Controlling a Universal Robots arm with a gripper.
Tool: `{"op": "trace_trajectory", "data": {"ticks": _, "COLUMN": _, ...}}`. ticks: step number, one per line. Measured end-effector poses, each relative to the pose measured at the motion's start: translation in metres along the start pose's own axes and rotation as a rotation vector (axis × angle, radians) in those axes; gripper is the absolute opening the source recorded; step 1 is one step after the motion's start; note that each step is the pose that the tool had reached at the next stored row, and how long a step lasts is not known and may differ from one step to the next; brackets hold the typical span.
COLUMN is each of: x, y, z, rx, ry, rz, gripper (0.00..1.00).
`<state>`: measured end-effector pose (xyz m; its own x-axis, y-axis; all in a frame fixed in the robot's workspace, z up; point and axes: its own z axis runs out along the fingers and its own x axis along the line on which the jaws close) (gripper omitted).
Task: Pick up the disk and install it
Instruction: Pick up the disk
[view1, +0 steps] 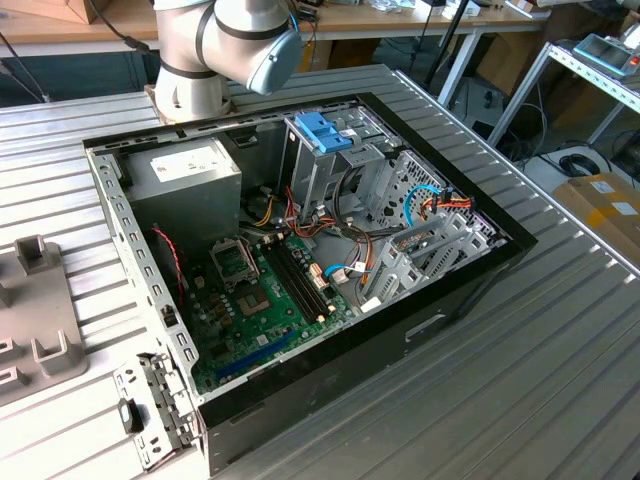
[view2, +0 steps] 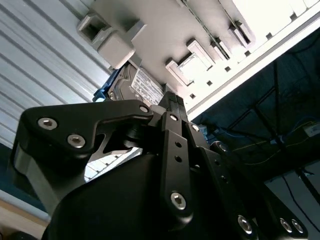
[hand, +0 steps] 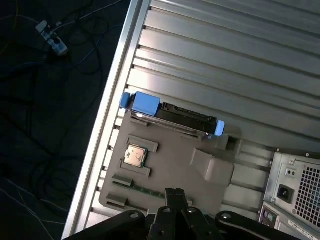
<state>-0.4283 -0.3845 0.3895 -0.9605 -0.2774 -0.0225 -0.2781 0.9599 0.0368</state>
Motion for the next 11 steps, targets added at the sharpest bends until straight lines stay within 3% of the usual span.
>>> {"op": "trace_trajectory", "data": {"ticks": 3, "x": 0.0, "y": 0.0, "z": 0.0, "rx": 0.0039, "ry": 0.0039, "rz": -0.064, "gripper": 0.1}}
{"op": "trace_trajectory", "data": {"ticks": 11, "x": 0.0, "y": 0.0, "z": 0.0, "rx": 0.0094, "ry": 0.0088, "rz": -0.138, "gripper": 0.1}}
